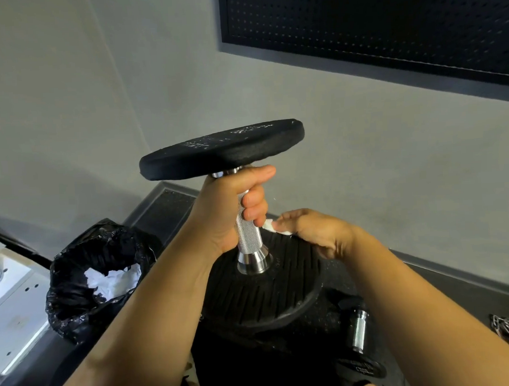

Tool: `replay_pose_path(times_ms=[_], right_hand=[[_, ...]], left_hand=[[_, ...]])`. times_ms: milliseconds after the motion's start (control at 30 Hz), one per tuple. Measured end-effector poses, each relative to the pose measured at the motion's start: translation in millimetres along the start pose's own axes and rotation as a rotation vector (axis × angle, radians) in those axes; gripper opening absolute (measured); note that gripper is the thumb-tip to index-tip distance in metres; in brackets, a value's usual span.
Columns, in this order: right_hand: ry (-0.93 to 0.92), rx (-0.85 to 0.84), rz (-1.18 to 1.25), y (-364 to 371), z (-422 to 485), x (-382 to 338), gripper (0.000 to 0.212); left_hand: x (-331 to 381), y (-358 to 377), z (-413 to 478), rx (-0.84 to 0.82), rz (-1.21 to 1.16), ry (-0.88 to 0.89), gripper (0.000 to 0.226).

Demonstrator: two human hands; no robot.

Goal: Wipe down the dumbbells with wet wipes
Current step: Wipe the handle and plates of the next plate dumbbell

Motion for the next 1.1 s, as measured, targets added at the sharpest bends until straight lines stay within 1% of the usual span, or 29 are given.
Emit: replay_pose_path(times_ms=[67, 100, 167, 200, 267, 333, 367, 400, 433, 467, 500, 533, 600, 667, 767, 800, 867, 933, 1000, 1100], right_hand=[[0.013, 0.025, 0.15, -2, -1, 1, 0.016], [0.015, 0.039, 0.231, -4, -2, 0, 0.016], [0.014, 0.092, 0.377, -7, -6, -1, 0.02], [0.001, 0.146, 0.414, -9, -9, -1, 0.022], [-0.05, 0.28, 0.412, -11, -15, -1, 0.024], [-0.117, 0.415, 0.347, -12, -26, -1, 0.021], [-0.153, 0.461, 0.312, -12, -31, -1, 0.019], [-0.192, 0.484, 0.28, -11, -36, -2, 0.016], [-0.227, 0.487, 0.243, -11, -40, -2, 0.015], [-0.257, 0.478, 0.2, -11, -42, -2, 0.014], [-0.28, 0.462, 0.146, -11, -43, -2, 0.014], [-0.293, 0.442, 0.085, -10, -43, -3, 0.014], [-0.305, 0.413, -0.062, -10, -40, -7, 0.015], [-0.31, 0.402, -0.208, -10, -34, -12, 0.015], [-0.305, 0.34, -0.286, -12, -24, -20, 0.013], [-0.294, 0.305, -0.281, -13, -21, -22, 0.012], [-0.256, 0.223, -0.22, -16, -13, -21, 0.011], [-0.215, 0.141, -0.113, -18, -7, -18, 0.01], [-0.16, 0.061, -0.01, -20, -1, -14, 0.009], [-0.068, -0.056, 0.157, -23, 5, -8, 0.008]], left_hand=[[2, 0, 2, 0.071, 0.0, 0.038, 0.047], [3, 0, 4, 0.141, 0.01, 0.072, 0.045], [5, -2, 8, 0.338, 0.079, 0.176, 0.036], [5, -4, 9, 0.449, 0.143, 0.242, 0.029], [8, -5, 9, 0.593, 0.216, 0.346, 0.014], [10, -6, 8, 0.665, 0.204, 0.382, 0.037], [10, -8, 9, 0.677, 0.185, 0.382, 0.039], [11, -10, 12, 0.683, 0.166, 0.375, 0.031], [11, -11, 14, 0.662, 0.137, 0.35, 0.014], [11, -10, 15, 0.635, 0.105, 0.315, 0.017], [11, -10, 16, 0.587, 0.086, 0.277, 0.034], [10, -11, 16, 0.537, 0.087, 0.255, 0.041], [6, -12, 15, 0.464, 0.145, 0.223, 0.041], [6, -10, 13, 0.38, 0.143, 0.204, 0.04], [5, -1, 11, 0.245, 0.095, 0.201, 0.052], [5, 0, 9, 0.246, 0.064, 0.196, 0.055], [2, -4, 5, 0.307, 0.009, 0.171, 0.051], [-3, -10, 3, 0.354, -0.076, 0.108, 0.046], [-5, -14, 1, 0.399, -0.174, 0.051, 0.047], [-8, -22, 0, 0.447, -0.311, -0.006, 0.042]])
Point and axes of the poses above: each hand's wrist, its own z-axis towards the middle knuckle, its own y-axis out of the palm, x = y × z, the point moved 4 cm from there along z, towards the middle knuckle, and after that the axes turned 11 degrees about y, right-handed, at the moved point
